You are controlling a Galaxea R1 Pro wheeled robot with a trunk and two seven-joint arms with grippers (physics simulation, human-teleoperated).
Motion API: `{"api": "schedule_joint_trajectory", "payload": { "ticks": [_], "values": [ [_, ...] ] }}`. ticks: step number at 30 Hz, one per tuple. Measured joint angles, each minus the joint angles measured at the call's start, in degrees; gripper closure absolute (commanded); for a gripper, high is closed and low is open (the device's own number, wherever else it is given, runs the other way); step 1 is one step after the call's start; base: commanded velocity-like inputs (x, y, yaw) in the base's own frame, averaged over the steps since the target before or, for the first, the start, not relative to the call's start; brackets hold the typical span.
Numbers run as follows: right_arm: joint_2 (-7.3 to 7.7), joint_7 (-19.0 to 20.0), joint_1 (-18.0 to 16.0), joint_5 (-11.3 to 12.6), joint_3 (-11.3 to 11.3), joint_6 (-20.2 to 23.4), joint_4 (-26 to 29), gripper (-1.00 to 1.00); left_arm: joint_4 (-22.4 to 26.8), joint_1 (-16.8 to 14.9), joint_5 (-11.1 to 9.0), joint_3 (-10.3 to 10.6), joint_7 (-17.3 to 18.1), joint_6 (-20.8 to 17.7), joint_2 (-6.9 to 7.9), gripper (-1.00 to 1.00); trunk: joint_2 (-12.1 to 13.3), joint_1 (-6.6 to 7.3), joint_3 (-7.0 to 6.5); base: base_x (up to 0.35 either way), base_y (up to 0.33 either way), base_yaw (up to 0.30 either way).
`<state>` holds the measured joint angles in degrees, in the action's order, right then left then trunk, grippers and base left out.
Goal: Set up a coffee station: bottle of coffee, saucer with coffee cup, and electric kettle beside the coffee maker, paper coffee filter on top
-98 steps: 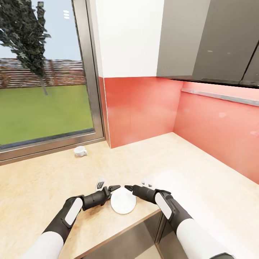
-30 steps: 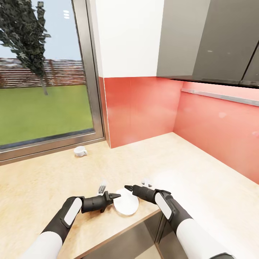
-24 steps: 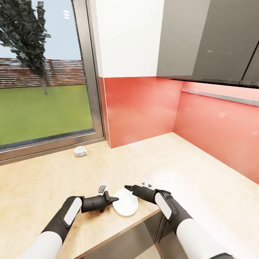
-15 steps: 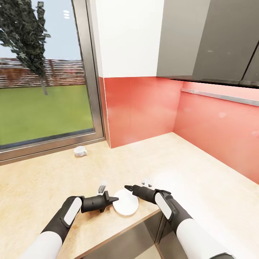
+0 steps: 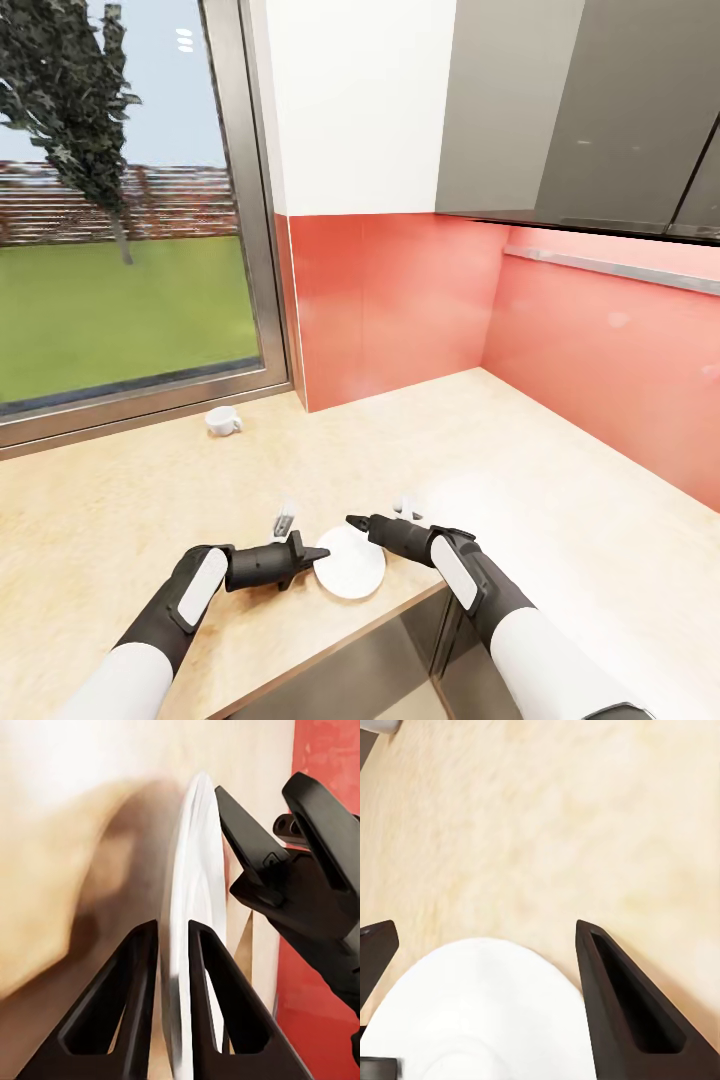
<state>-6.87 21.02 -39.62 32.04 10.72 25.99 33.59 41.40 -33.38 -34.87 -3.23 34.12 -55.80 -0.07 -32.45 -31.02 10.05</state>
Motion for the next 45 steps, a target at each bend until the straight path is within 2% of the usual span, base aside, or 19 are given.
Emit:
{"api": "schedule_joint_trajectory", "payload": {
  "ticks": [9,13,20,22,26,30,37,38,39,43,45],
  "values": [
    [0.06,-0.2,0.0,-0.3,0.1,0.1,0.3,-1.00,0.2,-0.1,0.2,-0.1,0.0,-0.7,0.06,1.00,0.0,0.00,0.01,0.000,0.000,0.000],
    [0.64,-0.3,0.0,-0.3,-0.3,0.0,1.4,-1.00,0.4,-0.1,0.1,-0.3,-0.1,-1.1,0.53,1.00,0.0,0.00,0.01,0.000,0.000,0.000],
    [3.48,-0.7,0.0,-0.4,-0.6,-0.1,9.8,-1.00,1.0,-0.6,-1.0,-0.4,0.2,-1.4,4.25,1.00,0.0,0.00,0.00,0.000,0.000,0.000],
    [4.67,-0.6,0.0,-0.4,-0.6,-0.2,13.0,-1.00,4.0,-0.6,-1.1,-0.5,0.4,-1.4,5.18,1.00,0.0,0.00,0.00,0.000,0.000,0.000],
    [5.83,-0.3,0.0,-0.5,-0.5,-0.4,15.8,-1.00,10.7,-0.4,-2.1,-0.5,0.6,-2.0,5.47,1.00,0.0,0.00,0.00,0.000,0.000,0.000],
    [6.50,-0.3,0.0,-0.5,-0.3,-0.6,17.6,-1.00,15.3,-0.1,-3.1,-0.5,0.6,-2.0,5.52,1.00,0.0,0.00,0.00,0.000,0.000,0.000],
    [7.11,-0.3,0.0,-0.6,-0.1,-0.6,20.4,-1.00,20.3,0.1,-5.1,-0.3,1.1,-2.1,5.61,1.00,0.0,-0.01,0.00,-0.045,0.000,0.000],
    [8.42,-0.3,0.0,-0.7,-0.2,-0.5,21.6,-1.00,21.1,0.1,-5.2,-0.6,2.4,-2.0,6.15,1.00,0.0,-0.04,0.00,-0.293,0.000,0.000],
    [8.67,-0.3,0.0,-0.6,-0.2,-0.5,21.9,-1.00,21.2,0.1,-5.2,-0.6,3.2,-2.0,6.37,1.00,0.0,-0.03,0.00,-0.309,0.000,0.000],
    [9.02,-0.5,0.0,-0.7,-0.1,-0.6,22.1,-1.00,21.3,0.1,-5.2,-0.6,7.0,-1.9,6.99,1.00,0.0,-0.04,0.00,-0.328,0.000,0.000],
    [9.03,-0.5,0.0,-0.7,-0.1,-0.6,22.1,-1.00,21.3,0.1,-5.1,-0.6,7.1,-1.8,7.01,1.00,0.0,-0.04,0.00,-0.337,0.000,0.008]
  ]
}}
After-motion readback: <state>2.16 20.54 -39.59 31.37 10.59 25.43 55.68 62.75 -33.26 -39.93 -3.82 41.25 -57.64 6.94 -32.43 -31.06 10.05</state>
